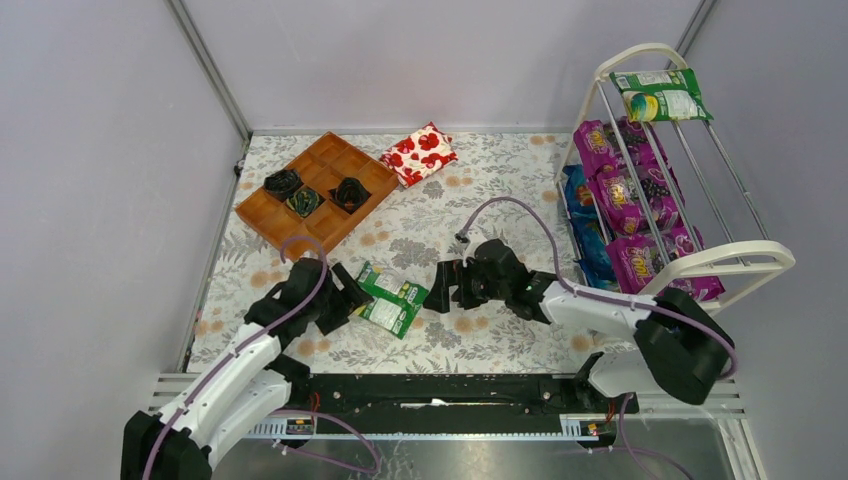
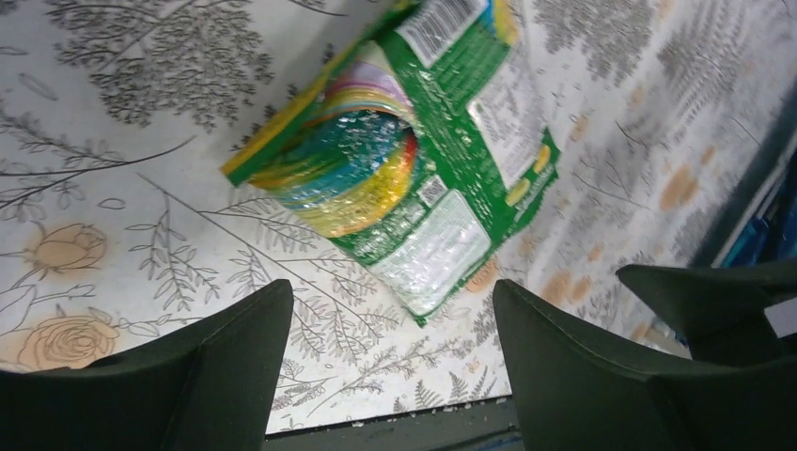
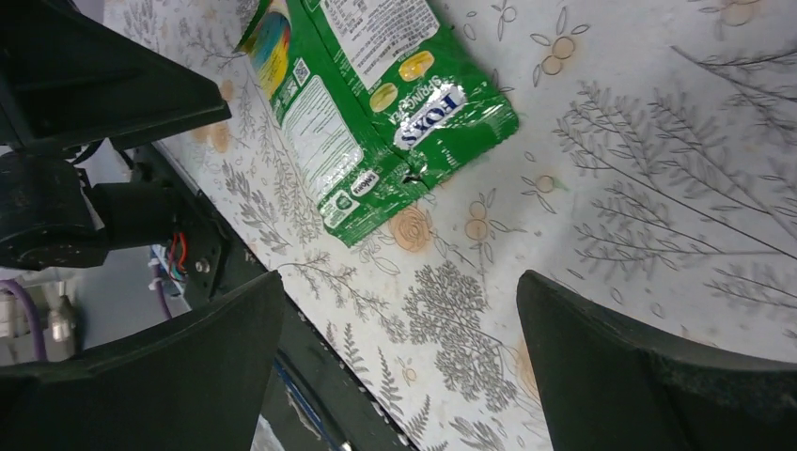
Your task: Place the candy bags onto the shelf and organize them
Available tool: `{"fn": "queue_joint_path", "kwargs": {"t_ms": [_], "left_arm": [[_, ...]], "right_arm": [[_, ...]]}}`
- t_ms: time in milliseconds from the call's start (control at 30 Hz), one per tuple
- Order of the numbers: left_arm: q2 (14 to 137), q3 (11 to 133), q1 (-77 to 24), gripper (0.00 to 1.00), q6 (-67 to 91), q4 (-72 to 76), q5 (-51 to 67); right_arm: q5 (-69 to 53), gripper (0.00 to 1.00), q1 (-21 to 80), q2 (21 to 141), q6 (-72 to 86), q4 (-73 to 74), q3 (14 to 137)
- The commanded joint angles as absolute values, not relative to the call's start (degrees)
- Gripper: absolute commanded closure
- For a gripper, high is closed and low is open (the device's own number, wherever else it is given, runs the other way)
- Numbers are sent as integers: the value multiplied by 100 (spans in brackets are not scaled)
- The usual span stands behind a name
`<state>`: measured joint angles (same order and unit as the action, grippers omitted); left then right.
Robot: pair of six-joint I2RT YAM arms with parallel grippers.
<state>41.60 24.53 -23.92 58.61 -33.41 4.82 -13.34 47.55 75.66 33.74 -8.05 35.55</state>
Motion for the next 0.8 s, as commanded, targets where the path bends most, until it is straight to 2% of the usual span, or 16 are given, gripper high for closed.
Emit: {"fn": "queue_joint_path", "kwargs": {"t_ms": [0,300,500,633,767], "left_arm": [[4500,2548,-2432,19,6376,-3334,-109],[5862,2510,-2753,26,6659,-2321,147],[6349,2265,-2887,29,6974,-1664,333],[6716,1841,-2892,33,7368,-666,815],[7318,1950,-2922,37,7379,-99,1142]], "right_arm": [[-2033,0,4809,8186,4057,-2332,3400],[-2215,0,4398,9317,4599,-2837,3599],[-3230,0,3541,10398,5891,-4897,3192],[-3402,0,3607,10997,6274,-5399,3423],[-3393,0,3648,11279,6588,-5644,3557]]}}
